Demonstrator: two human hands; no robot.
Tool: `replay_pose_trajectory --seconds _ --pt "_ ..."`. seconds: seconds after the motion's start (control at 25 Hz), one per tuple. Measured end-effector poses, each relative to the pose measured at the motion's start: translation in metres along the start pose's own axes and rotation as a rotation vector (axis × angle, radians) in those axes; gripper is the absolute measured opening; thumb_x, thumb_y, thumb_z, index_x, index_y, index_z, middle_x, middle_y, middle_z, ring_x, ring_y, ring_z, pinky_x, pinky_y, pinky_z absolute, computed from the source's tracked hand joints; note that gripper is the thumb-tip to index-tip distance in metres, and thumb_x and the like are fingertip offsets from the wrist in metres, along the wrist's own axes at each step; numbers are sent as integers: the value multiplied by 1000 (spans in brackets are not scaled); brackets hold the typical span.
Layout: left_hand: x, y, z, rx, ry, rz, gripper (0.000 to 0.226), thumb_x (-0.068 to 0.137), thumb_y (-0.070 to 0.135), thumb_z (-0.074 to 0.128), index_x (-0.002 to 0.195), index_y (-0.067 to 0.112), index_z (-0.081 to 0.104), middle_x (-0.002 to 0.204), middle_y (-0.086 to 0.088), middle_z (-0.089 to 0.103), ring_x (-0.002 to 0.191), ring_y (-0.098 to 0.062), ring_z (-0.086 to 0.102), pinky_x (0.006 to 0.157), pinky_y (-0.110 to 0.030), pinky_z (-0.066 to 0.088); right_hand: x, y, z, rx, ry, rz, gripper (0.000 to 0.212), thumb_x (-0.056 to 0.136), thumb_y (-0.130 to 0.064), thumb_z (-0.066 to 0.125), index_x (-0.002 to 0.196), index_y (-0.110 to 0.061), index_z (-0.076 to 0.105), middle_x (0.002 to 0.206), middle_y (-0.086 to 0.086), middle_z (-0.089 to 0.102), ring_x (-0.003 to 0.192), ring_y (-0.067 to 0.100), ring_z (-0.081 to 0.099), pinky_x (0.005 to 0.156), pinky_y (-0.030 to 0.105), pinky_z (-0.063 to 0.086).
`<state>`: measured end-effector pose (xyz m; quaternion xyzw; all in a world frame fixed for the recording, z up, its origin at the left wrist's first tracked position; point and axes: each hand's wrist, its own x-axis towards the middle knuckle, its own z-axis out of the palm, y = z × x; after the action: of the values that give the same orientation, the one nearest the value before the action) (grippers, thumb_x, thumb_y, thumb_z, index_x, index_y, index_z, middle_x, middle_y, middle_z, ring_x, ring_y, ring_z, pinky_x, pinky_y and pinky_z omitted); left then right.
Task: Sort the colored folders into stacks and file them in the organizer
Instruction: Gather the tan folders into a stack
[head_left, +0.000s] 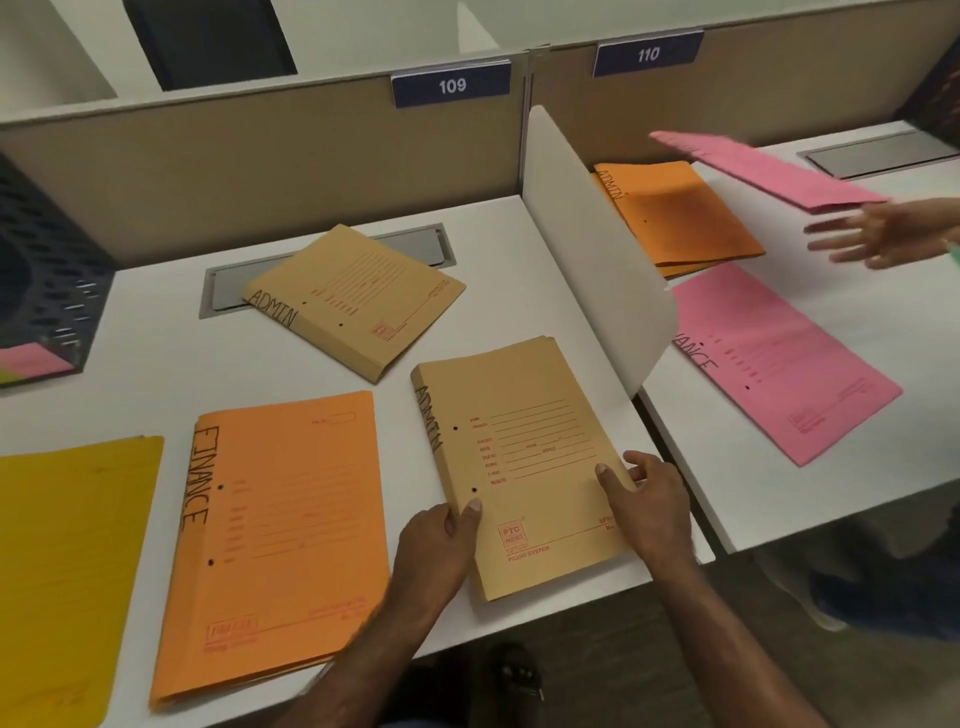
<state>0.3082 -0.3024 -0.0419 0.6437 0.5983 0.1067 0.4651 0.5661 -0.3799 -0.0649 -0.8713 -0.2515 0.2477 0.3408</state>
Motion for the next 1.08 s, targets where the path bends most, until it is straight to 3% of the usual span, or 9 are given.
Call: replay_pose_trajectory --seconds 0.08,0.16,0.28,0.4,0.64,0.76,0.96,1.08 --pt "7 3 -14 106 56 -22 56 102 64 49 66 21 56 63 9 63 56 -3 58 44 -11 35 -1 -5 3 -67 33 29 59 94 -54 72 141 -21 61 122 1 63 116 25 60 95 47 55" --pt "19 6 -33 174 168 10 58 99 67 50 64 22 59 59 8 63 54 -4 58 47 -19 35 -2 -15 6 -119 86 27 59 93 -55 72 140 -22 61 127 3 64 121 26 58 98 49 53" --pt "52 12 -71 29 358 64 44 99 63 57 83 25 73 76 11 72 72 -7 67 62 -25 50 7 -45 19 -143 107 -62 54 92 -54 74 138 -28 61 135 0 62 130 24 53 100 47 51" --pt "103 18 -110 -95 511 39 43 99 58 61 109 19 74 96 7 73 90 -15 67 79 -33 56 31 -94 45 -115 14 -183 51 93 -52 74 137 -31 60 137 -6 59 133 19 49 104 40 46" --pt "215 12 -163 -204 512 -132 74 96 60 63 144 5 54 138 -11 59 127 -28 58 106 -43 49 112 -216 134 -127 -102 -394 59 95 -53 73 145 -27 56 143 -4 60 132 18 54 108 43 50" --pt "248 17 -169 -302 503 -222 86 94 61 65 153 2 43 150 -15 48 136 -30 51 103 -36 44 154 -268 179 -160 -160 -447 66 96 -48 74 150 -18 52 149 6 56 138 26 52 114 46 47" --pt "270 16 -162 -322 542 -230 73 90 56 73 136 3 55 134 -14 52 125 -30 55 101 -42 54 204 -312 234 -403 -238 -421 91 96 -59 68 164 -11 30 164 14 42 150 36 40 120 50 37" --pt "277 13 -166 -323 530 -270 74 89 55 75 137 2 55 131 -12 55 119 -28 58 94 -42 56 211 -310 250 -526 -215 -410 92 96 -64 63 164 -11 30 160 15 45 147 37 41 116 52 39"
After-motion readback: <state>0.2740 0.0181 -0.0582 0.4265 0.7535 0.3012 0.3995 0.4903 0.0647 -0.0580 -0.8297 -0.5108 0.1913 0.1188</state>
